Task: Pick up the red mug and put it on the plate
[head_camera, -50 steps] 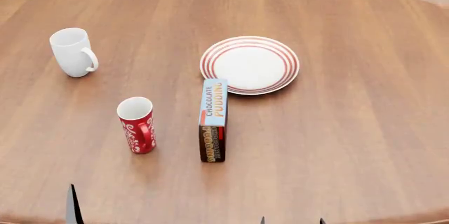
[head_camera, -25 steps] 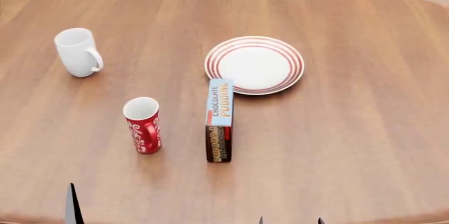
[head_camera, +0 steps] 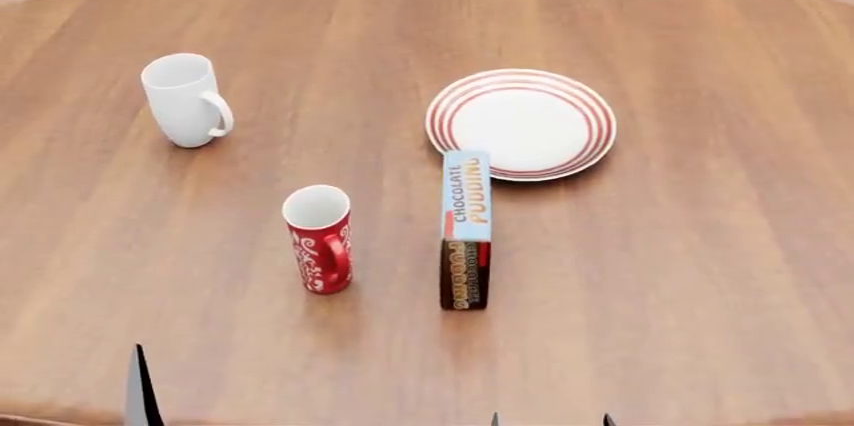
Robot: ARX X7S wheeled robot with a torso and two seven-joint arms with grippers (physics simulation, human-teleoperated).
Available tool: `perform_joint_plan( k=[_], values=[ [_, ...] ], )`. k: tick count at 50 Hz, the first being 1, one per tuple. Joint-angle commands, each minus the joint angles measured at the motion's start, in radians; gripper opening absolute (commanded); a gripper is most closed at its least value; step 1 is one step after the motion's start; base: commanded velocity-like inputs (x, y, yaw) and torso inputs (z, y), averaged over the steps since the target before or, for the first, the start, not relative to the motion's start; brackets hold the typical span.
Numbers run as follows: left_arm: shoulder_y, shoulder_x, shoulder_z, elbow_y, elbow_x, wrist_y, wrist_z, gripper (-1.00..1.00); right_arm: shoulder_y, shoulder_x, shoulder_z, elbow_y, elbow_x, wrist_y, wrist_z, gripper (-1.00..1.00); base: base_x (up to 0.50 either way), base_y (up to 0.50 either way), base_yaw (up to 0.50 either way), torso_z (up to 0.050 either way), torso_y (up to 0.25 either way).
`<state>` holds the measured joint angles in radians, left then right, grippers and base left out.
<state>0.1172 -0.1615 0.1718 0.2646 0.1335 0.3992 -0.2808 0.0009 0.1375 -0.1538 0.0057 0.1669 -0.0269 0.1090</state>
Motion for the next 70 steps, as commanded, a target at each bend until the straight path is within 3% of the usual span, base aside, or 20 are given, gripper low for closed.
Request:
perform_joint_plan(
  k=[1, 70],
  values=[
    [-0.009, -0.008, 0.010, -0.007, -0.003, -0.003, -0.009, 1.00, 0.004, 0.007, -0.009, 0.009, 0.008, -0.007, 0.007, 1.00, 0.00, 0.16, 0.00, 0.000, 0.000],
    [-0.019, -0.045, 0.052, 0.007, -0.017, -0.025, -0.056, 1.00, 0.012, 0.042, -0.052, 0.010, 0.042, -0.013, 0.046, 1.00, 0.00, 0.17, 0.00, 0.000, 0.000]
  ],
)
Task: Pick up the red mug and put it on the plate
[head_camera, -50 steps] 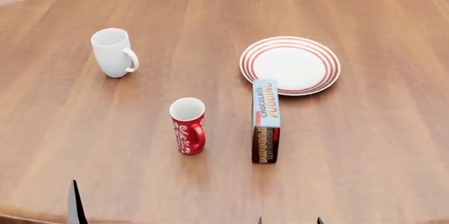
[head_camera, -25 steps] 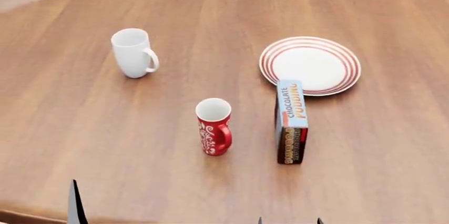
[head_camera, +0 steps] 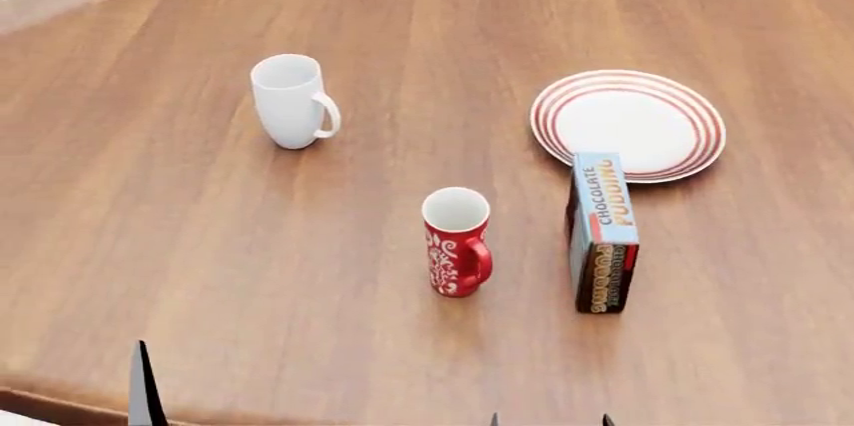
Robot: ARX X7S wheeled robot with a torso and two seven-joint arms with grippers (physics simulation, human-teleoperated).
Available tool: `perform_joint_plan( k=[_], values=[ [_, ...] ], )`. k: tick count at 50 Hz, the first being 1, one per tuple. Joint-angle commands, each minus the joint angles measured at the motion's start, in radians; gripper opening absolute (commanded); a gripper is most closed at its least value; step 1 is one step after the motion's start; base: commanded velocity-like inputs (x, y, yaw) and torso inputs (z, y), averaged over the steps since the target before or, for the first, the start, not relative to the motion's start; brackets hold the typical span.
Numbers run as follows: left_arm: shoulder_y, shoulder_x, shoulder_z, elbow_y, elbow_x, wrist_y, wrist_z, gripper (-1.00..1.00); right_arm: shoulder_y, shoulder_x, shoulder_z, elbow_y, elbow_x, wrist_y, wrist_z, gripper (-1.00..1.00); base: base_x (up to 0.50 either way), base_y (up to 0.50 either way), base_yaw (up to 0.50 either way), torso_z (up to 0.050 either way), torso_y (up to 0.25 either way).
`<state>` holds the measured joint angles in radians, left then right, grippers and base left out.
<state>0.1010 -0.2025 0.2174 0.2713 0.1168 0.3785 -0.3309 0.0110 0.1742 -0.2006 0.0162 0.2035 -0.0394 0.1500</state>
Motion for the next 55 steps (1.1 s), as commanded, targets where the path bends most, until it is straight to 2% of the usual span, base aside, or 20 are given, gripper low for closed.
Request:
perform_joint_plan(
  k=[1, 30, 55],
  values=[
    [-0.004, -0.004, 0.007, 0.001, 0.001, -0.004, -0.007, 1.00, 0.000, 0.006, -0.006, -0.003, 0.006, 0.000, 0.006, 1.00, 0.00, 0.17, 0.00, 0.000, 0.000],
    [-0.005, -0.017, 0.021, 0.007, 0.000, -0.012, -0.026, 1.00, 0.001, 0.016, -0.018, 0.004, 0.019, -0.014, 0.020, 1.00, 0.00, 0.16, 0.00, 0.000, 0.000],
    [-0.009, -0.025, 0.036, 0.016, 0.002, -0.025, -0.039, 1.00, -0.003, 0.022, -0.021, -0.007, 0.037, -0.020, 0.038, 1.00, 0.02, 0.00, 0.00, 0.000, 0.000]
  ],
)
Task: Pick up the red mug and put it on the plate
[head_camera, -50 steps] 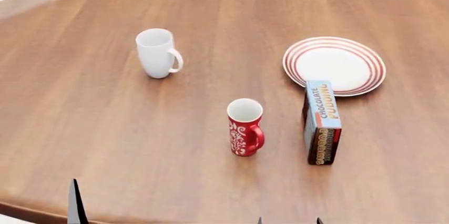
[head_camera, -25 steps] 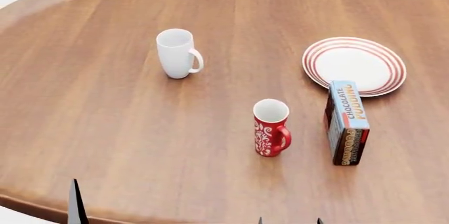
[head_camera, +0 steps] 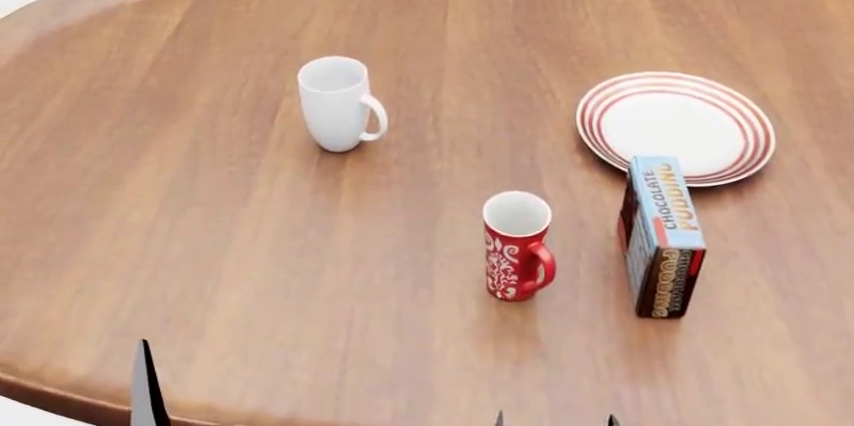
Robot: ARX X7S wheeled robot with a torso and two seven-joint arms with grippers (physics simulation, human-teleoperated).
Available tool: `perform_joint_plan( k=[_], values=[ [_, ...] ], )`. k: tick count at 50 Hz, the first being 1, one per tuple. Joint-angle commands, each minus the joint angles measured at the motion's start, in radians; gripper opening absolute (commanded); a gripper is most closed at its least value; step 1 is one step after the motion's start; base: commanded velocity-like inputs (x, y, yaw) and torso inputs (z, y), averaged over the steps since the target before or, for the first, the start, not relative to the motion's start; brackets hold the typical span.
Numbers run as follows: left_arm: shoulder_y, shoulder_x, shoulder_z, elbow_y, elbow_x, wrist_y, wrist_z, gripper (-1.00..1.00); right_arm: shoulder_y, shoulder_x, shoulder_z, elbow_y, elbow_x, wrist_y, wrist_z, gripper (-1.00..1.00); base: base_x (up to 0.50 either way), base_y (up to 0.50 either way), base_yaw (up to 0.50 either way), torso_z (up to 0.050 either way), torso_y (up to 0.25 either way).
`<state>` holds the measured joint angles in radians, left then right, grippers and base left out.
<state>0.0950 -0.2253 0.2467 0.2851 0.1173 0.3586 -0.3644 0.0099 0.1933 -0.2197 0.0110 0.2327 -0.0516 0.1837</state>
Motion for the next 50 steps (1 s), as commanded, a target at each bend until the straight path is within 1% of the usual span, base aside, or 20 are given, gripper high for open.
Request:
perform_joint_plan(
  k=[1, 50],
  values=[
    [-0.004, -0.003, 0.008, 0.002, 0.001, -0.006, -0.006, 1.00, -0.002, 0.004, -0.002, -0.002, 0.008, -0.007, 0.005, 1.00, 0.10, 0.00, 0.00, 0.000, 0.000],
    [-0.018, -0.019, 0.033, -0.001, -0.001, -0.015, -0.031, 1.00, 0.010, 0.020, -0.024, 0.015, 0.026, -0.020, 0.018, 1.00, 0.18, 0.00, 0.00, 0.000, 0.000]
  ],
)
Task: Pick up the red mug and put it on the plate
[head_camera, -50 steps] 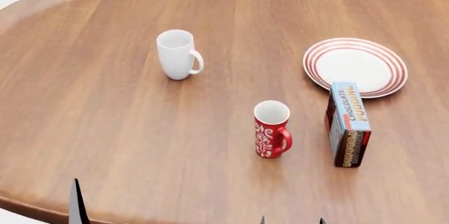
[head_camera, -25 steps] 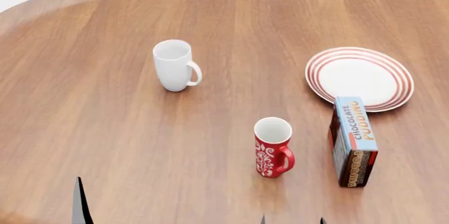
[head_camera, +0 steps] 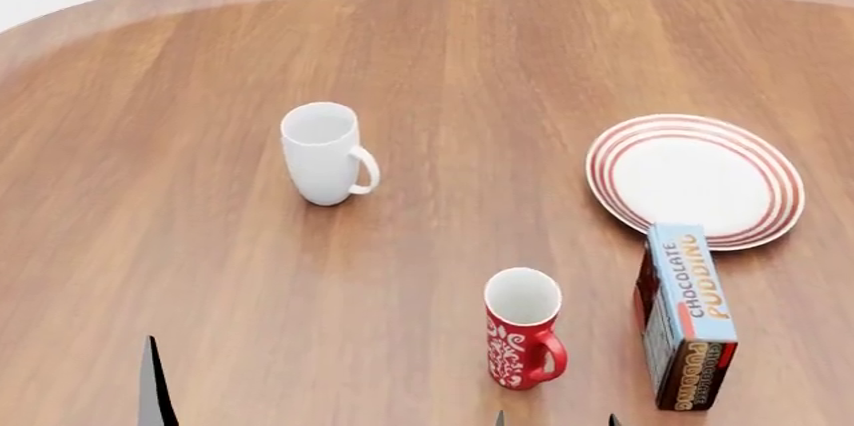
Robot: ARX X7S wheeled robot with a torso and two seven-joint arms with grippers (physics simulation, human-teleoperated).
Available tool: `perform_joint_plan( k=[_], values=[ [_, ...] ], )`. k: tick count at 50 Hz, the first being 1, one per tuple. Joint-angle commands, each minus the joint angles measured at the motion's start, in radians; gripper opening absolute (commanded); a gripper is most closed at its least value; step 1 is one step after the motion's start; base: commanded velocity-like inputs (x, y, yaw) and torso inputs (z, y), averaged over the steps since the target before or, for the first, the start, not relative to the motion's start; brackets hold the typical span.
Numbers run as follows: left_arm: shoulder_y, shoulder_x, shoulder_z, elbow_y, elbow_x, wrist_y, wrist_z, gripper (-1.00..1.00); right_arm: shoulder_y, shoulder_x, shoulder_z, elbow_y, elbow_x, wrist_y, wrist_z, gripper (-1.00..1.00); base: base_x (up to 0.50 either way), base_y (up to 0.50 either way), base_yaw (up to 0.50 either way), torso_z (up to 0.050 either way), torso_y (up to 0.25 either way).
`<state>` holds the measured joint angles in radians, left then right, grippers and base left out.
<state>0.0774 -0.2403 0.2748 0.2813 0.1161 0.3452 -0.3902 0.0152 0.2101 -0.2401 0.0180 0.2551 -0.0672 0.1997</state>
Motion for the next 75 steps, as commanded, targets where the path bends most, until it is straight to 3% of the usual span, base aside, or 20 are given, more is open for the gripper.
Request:
perform_joint_plan(
  k=[1, 75],
  values=[
    [0.000, -0.004, 0.006, 0.003, 0.001, -0.002, -0.006, 1.00, 0.001, 0.004, -0.004, 0.003, 0.004, -0.002, 0.004, 1.00, 0.21, 0.00, 0.00, 0.000, 0.000],
    [-0.017, -0.029, 0.036, -0.007, -0.004, -0.006, -0.039, 1.00, 0.010, 0.024, -0.032, 0.013, 0.028, -0.020, 0.026, 1.00, 0.21, 0.00, 0.00, 0.000, 0.000]
  ],
)
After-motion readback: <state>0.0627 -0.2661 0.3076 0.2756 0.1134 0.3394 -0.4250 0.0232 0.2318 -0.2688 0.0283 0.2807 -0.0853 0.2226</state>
